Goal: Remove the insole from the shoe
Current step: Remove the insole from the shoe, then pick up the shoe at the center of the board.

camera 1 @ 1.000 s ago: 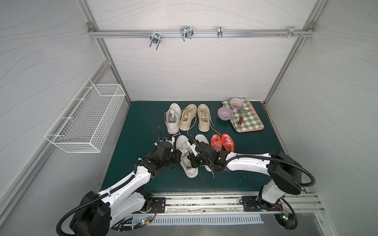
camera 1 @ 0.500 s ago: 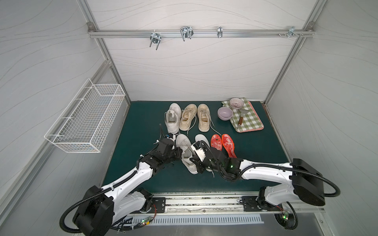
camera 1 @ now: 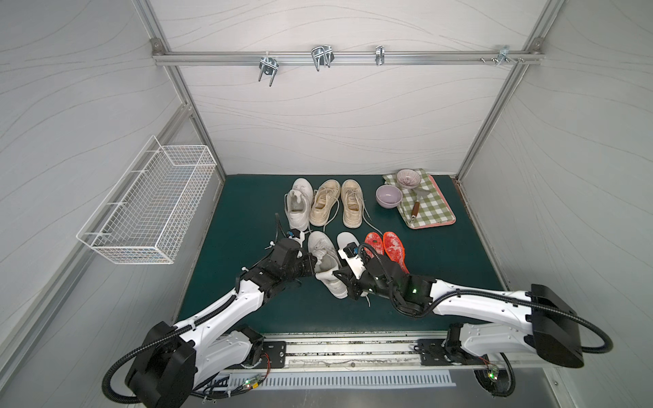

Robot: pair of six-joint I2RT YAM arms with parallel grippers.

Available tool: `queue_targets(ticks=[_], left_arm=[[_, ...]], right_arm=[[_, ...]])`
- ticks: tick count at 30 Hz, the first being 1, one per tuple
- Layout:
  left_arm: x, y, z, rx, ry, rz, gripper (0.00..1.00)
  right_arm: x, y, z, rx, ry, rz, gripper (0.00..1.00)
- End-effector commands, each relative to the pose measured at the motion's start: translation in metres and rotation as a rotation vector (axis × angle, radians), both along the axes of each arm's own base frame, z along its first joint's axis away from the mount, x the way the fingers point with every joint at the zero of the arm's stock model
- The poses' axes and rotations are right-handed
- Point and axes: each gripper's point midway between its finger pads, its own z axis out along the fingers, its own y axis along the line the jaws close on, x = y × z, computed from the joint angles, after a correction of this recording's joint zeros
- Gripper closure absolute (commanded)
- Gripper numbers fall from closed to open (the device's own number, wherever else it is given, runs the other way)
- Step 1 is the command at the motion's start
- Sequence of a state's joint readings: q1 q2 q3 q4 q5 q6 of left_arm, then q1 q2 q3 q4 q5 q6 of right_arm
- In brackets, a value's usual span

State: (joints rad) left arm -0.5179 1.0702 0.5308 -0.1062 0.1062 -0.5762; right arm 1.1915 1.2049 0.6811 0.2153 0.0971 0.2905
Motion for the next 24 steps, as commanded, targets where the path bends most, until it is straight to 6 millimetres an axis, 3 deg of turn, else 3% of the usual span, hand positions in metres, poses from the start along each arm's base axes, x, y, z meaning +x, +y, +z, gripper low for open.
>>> queue_targets(ticks=[1,7,13,19,24], left_arm=[[-0.005,0.047,-0.04,0.213,0.091,0.127,1.0],[-0.004,0.046,-0.043,0.223,0.104,0.119,1.0],[-0.004,0.045,-0.037,0.221,0.099,0.114,1.0],[-0.008,0.05,-0.011,0.217,0.065,0.12,1.0],[-0.017,0.068,0.018,0.22,0.012,0.194,1.0]], right_arm=[[-0.018,-0.003,0.066,0.187,-0.068,0.061,1.0],[-0.023,-0.02,0.075,0.224,-0.063,0.048,1.0],[-0.015,-0.037,0.064,0.194,-0.07,-0.03,1.0],[-0.005,-0.053,0.054,0.148,-0.071,-0.114,1.0],[0.005,-0.066,0.04,0.098,-0.061,-0.192,1.0]])
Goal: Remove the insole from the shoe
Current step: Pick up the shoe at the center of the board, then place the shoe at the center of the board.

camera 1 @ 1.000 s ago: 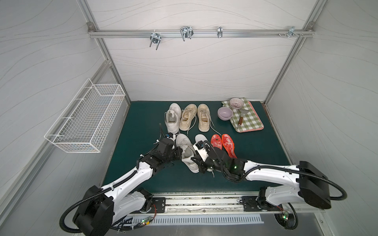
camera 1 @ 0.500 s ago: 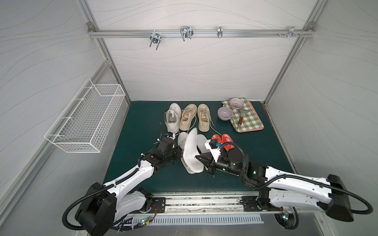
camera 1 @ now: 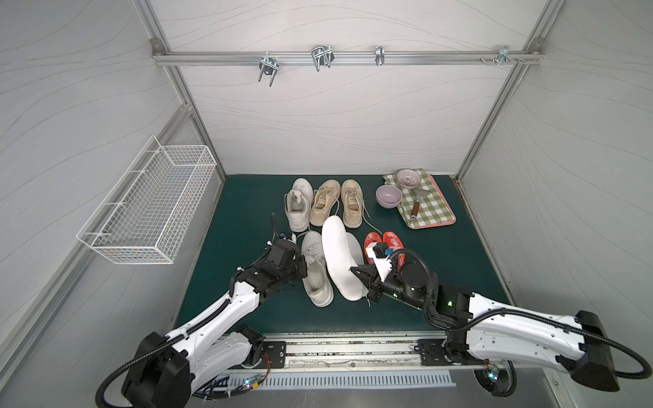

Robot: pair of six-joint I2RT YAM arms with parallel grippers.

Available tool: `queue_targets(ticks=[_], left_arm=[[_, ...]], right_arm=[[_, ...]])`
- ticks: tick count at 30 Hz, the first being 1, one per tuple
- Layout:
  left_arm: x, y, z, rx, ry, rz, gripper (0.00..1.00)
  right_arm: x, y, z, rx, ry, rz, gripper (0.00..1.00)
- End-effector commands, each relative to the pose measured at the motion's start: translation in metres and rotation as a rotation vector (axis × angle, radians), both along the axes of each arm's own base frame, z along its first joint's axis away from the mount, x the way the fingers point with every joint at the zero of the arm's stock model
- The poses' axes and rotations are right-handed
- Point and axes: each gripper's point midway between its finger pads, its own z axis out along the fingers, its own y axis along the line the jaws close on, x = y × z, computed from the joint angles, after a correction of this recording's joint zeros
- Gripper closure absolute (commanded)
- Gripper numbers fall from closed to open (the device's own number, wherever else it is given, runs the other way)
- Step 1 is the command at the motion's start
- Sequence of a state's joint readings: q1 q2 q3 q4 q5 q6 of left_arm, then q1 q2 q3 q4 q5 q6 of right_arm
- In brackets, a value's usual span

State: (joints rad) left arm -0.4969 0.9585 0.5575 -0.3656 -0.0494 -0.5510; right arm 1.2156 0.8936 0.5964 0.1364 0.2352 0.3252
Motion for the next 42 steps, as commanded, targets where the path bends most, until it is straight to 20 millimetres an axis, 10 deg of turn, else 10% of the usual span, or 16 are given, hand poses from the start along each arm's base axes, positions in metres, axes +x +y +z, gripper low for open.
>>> queue_targets(ticks=[1,12,25,30,42], left_arm=[[-0.002,0.024,0.028,0.055,-0.054,0.082,1.0],[0.003,0.086,0.095,0.24,-0.033,0.214,1.0],[0.128,0.126,0.148,0.575,-0.093,0.113,1.0],[0.18,0.165,0.148,0.73,-0.067,0.165,1.0],[0.282,0.157,0.09,0.669,-0.057,-0.016,1.0]], right_arm=[[0.011,-0.014,-0.012,-0.041,0.016,-0.089,1.0],[0.014,-0.03,-0.038,-0.057,0.085,-0.151,1.0],[0.003,-0.033,-0.044,-0.068,0.141,-0.116,1.0],[0.003,-0.034,-0.045,-0.083,0.142,-0.118,1.0],[0.003,-0.036,-0.068,-0.145,0.19,-0.142,1.0]])
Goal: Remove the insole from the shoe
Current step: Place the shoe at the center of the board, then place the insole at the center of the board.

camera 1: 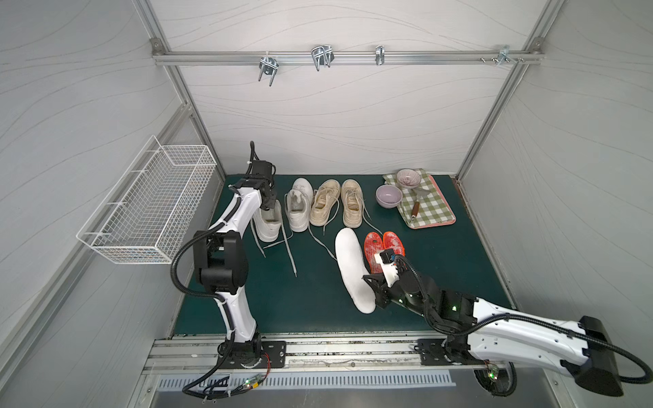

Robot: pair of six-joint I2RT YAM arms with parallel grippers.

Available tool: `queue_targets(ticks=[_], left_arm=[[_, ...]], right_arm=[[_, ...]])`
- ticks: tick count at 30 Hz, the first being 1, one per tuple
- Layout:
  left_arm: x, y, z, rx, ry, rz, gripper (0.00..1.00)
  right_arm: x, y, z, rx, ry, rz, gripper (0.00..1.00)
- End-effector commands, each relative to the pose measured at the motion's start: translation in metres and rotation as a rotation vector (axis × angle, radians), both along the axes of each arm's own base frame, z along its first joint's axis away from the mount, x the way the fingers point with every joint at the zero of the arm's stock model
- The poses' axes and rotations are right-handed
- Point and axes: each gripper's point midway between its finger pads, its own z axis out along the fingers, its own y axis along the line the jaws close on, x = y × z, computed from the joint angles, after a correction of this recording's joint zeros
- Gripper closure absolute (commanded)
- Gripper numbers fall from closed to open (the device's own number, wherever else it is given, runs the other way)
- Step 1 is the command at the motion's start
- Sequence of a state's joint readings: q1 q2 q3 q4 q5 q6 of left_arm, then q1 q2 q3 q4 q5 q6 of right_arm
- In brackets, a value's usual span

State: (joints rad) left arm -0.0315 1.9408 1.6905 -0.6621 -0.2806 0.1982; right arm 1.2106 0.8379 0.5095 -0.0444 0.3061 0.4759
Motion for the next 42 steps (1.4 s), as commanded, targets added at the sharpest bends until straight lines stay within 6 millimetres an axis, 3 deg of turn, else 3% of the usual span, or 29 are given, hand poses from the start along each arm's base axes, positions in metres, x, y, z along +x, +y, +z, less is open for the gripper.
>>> queue_targets(ticks=[1,5,10,18,22,27,28,29,34,42], left_arm=[[0.037,-0.001,0.031,0.007,-0.121,-0.063,1.0],[0.049,-0.004,0.016,-0.031,-0.084,-0.073,0.99],[0.052,-0.004,0.003,-0.062,-0.045,-0.037,0.87],[0.047,0.01,0.029,-0.051,-0.102,0.078,0.52],[0.038,0.014,0.057,-0.059,-0.16,0.13,0.41],[0.009,0.013,0.114,-0.151,-0.309,0.221,0.32],[0.0,0.011,0.12,-0.188,-0.333,0.237,0.06],[-0.008,0.007,0.123,-0.226,-0.357,0.25,0.01],[-0.049,-0.009,0.137,-0.286,-0.468,0.287,0.01],[-0.101,-0.049,0.115,-0.453,-0.642,0.284,0.01]], right_arm=[[0.002,-0.001,-0.006,-0.021,0.021,-0.023,1.0],[0.002,-0.001,-0.015,-0.043,0.04,-0.031,1.0],[0.005,0.007,-0.017,-0.056,0.053,-0.033,1.0],[0.013,0.025,-0.018,-0.084,0.069,-0.042,1.0],[0.019,0.037,-0.021,-0.092,0.093,-0.066,1.0],[0.03,0.051,-0.029,-0.103,0.139,-0.109,1.0],[0.034,0.053,-0.03,-0.103,0.15,-0.122,1.0],[0.038,0.055,-0.033,-0.106,0.165,-0.135,1.0],[0.054,0.068,-0.05,-0.111,0.253,-0.161,1.0],[0.068,0.09,-0.081,-0.158,0.362,-0.174,1.0]])
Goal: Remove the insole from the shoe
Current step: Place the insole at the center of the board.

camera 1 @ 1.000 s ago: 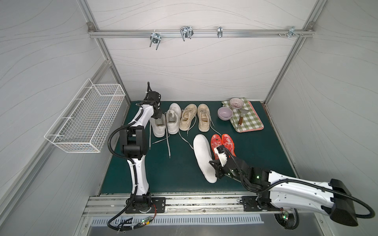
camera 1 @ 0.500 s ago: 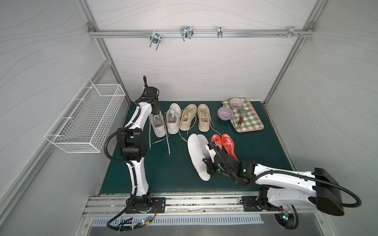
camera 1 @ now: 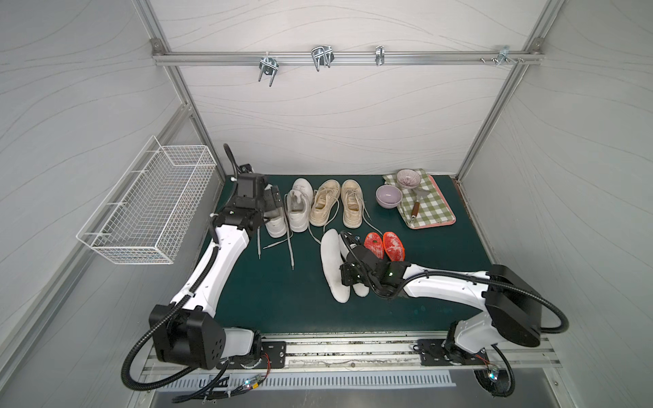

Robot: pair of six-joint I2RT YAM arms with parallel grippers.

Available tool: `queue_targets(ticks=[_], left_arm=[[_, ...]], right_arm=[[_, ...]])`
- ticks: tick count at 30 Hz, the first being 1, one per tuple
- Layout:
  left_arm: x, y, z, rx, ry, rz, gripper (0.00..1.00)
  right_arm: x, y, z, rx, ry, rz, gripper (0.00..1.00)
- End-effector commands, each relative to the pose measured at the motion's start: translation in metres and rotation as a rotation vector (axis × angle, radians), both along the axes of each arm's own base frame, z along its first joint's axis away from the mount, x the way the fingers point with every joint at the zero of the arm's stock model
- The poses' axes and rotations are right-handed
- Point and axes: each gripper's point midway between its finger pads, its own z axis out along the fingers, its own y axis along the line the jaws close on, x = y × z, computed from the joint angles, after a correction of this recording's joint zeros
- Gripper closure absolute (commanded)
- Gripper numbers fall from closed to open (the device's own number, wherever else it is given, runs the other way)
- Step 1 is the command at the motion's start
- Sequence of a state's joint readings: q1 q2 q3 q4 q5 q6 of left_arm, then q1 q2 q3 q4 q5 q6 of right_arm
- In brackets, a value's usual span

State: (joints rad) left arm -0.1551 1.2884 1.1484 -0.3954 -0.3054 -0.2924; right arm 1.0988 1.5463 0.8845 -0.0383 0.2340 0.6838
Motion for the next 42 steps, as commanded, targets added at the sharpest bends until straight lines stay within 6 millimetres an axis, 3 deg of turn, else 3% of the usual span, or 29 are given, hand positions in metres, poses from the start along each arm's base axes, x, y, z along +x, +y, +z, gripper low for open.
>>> queue_targets(ticks=[1,5,14,16,20,23,30,38,42], left_arm=[[-0.001,-0.014,0.015,-0.116,-0.202,0.047,0.01],[-0.01,-0.035,-0.003,-0.186,-0.257,0.006,0.01],[-0.014,-0.04,-0.03,-0.177,-0.22,-0.005,0.01],[-0.016,-0.038,-0.033,-0.168,-0.219,0.003,0.01],[-0.02,-0.033,-0.037,-0.151,-0.226,0.013,0.01],[-0.022,-0.029,-0.038,-0.131,-0.229,0.026,0.01],[-0.027,-0.012,-0.04,-0.063,-0.247,0.1,0.01],[-0.032,0.008,-0.051,0.006,-0.232,0.202,0.01],[-0.037,0.021,-0.057,0.077,-0.215,0.26,0.01]], right_arm=[[0.001,0.011,-0.005,0.02,0.06,-0.01,1.0],[0.002,0.017,-0.02,-0.009,0.102,-0.006,0.98],[0.009,0.02,-0.035,-0.06,0.118,-0.029,0.93],[0.009,0.018,-0.034,-0.073,0.11,-0.031,0.86],[0.012,0.008,-0.034,-0.117,0.095,-0.052,0.62],[0.014,0.001,-0.029,-0.142,0.075,-0.07,0.53],[0.017,-0.015,-0.006,-0.165,0.011,-0.091,0.36],[0.022,-0.044,0.039,-0.156,-0.151,-0.101,0.25],[0.033,-0.069,0.071,-0.164,-0.294,-0.129,0.22]])
